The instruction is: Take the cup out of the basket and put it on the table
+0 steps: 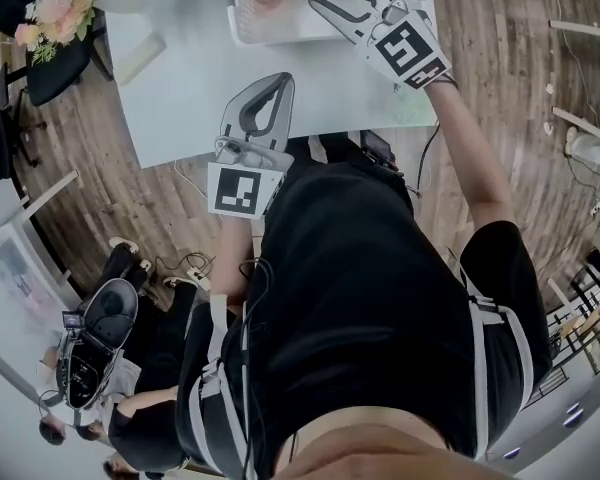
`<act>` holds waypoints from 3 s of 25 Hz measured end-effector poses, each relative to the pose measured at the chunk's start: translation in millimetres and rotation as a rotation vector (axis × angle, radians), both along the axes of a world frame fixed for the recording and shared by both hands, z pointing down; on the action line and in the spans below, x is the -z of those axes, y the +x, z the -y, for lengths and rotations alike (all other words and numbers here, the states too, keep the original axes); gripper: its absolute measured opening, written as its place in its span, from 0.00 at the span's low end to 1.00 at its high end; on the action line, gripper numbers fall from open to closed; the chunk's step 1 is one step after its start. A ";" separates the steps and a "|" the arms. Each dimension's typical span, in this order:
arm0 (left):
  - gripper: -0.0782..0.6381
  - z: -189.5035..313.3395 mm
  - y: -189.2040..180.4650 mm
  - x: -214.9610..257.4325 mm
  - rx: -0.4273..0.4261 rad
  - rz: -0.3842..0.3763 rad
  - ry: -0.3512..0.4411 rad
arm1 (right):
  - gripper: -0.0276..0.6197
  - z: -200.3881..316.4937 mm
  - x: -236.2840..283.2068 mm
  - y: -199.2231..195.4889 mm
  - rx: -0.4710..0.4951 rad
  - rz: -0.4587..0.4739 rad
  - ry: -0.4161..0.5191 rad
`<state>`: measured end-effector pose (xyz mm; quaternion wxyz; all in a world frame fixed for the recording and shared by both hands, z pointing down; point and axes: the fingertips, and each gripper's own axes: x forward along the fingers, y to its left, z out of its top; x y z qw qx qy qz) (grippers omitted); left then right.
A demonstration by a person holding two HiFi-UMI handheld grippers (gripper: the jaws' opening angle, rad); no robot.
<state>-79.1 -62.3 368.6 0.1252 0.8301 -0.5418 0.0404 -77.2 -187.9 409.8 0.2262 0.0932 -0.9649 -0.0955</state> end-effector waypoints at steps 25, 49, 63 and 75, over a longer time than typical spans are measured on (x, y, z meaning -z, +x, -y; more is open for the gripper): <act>0.14 -3.5 -22.4 -20.4 0.026 -0.029 -0.051 | 0.26 12.8 -162.9 -81.8 0.372 -0.470 0.070; 0.14 -10.6 -43.5 -31.4 0.049 -0.039 -0.085 | 0.13 12.1 -216.2 -96.2 0.418 -0.604 0.083; 0.14 -9.1 -44.7 -32.5 0.046 -0.037 -0.086 | 0.09 5.0 -219.3 -93.2 0.457 -0.621 0.038; 0.14 -8.0 -41.6 -24.3 0.045 -0.040 -0.067 | 0.09 10.9 -186.6 -90.2 0.416 -0.570 0.039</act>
